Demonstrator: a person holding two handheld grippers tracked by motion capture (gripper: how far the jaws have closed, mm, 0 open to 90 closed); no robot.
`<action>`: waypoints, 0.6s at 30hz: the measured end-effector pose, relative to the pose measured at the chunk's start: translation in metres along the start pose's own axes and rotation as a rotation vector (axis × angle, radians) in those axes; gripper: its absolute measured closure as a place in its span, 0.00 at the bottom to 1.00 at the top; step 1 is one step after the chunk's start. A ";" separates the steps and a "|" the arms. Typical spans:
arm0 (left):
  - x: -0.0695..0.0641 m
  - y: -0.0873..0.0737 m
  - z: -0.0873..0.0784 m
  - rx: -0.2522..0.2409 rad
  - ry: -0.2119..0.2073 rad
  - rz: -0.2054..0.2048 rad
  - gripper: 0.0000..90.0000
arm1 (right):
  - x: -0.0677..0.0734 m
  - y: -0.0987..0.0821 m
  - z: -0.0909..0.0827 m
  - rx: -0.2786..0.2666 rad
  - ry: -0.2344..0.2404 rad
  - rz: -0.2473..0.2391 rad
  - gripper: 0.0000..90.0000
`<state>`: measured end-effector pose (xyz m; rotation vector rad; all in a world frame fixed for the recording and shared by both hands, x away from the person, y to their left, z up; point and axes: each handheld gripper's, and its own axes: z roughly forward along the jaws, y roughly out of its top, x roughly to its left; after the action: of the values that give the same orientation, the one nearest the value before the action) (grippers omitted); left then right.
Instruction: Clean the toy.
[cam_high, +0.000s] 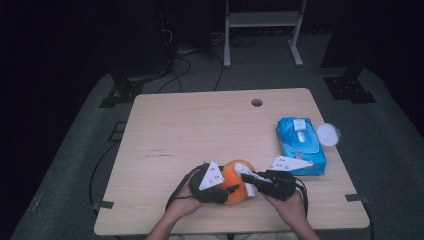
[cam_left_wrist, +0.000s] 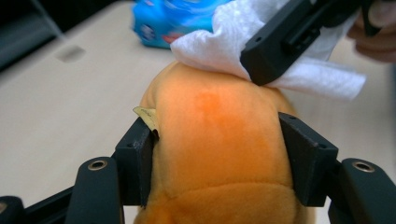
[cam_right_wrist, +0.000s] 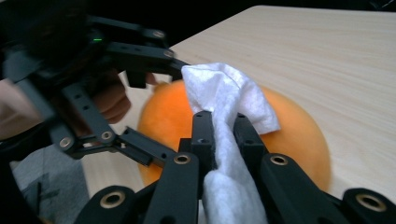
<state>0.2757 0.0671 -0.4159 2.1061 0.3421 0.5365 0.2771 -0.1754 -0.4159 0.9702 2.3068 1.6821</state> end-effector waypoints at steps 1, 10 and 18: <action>0.000 -0.001 0.000 0.009 -0.015 -0.004 0.39 | -0.001 -0.001 0.002 0.002 0.001 0.007 0.90; 0.012 -0.011 -0.004 -0.003 -0.090 -0.156 0.31 | -0.004 -0.007 0.009 0.034 -0.017 -0.006 0.90; 0.017 -0.008 -0.005 0.004 -0.100 -0.180 0.21 | -0.019 -0.013 0.004 0.032 -0.071 0.058 0.90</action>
<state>0.2877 0.0819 -0.4159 2.0724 0.4705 0.3239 0.2884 -0.1848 -0.4342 1.0945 2.2885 1.6082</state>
